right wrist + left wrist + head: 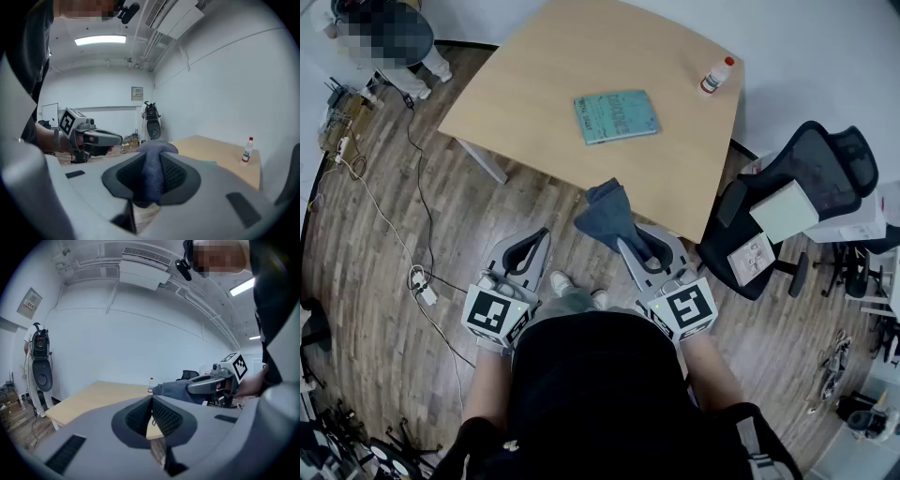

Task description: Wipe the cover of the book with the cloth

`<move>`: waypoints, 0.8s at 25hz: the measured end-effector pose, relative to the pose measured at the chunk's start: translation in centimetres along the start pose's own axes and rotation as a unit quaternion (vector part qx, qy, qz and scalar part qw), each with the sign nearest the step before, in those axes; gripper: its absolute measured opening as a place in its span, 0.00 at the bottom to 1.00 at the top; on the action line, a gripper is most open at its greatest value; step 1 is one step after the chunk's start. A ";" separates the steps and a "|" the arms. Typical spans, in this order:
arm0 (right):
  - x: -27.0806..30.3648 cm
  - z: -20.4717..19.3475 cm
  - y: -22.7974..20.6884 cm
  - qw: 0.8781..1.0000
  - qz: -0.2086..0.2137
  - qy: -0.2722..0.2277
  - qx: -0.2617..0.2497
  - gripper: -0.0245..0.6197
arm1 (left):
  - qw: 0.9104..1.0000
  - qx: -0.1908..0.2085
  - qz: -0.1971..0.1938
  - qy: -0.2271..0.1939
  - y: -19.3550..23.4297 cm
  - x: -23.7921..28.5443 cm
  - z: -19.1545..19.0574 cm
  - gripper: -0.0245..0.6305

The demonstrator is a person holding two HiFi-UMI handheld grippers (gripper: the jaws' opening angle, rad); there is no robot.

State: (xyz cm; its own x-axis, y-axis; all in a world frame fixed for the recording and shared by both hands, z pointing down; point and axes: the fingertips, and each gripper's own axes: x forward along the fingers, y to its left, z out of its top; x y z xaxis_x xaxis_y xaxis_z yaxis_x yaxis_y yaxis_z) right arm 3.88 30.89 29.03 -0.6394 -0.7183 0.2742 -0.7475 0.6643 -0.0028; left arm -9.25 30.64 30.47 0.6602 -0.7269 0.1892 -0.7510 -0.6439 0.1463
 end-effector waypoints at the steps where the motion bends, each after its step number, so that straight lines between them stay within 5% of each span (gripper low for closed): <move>1: 0.3 -0.1 0.0 1.000 0.000 0.001 0.002 0.19 | 1.000 -0.002 0.001 0.001 0.2 0.1 0.0 0.07; 20: 5.9 -0.6 -0.6 0.999 -0.041 0.022 0.024 0.19 | 0.999 -0.032 -0.021 0.018 6.4 0.8 -2.0 0.07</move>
State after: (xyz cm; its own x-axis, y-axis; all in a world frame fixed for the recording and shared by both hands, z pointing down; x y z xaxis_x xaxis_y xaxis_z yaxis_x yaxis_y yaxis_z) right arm 0.60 26.38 31.26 -0.5684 -0.7593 0.3169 -0.8053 0.5923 -0.0252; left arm -13.54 26.46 33.48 0.6908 -0.6901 0.2158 -0.7230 -0.6563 0.2156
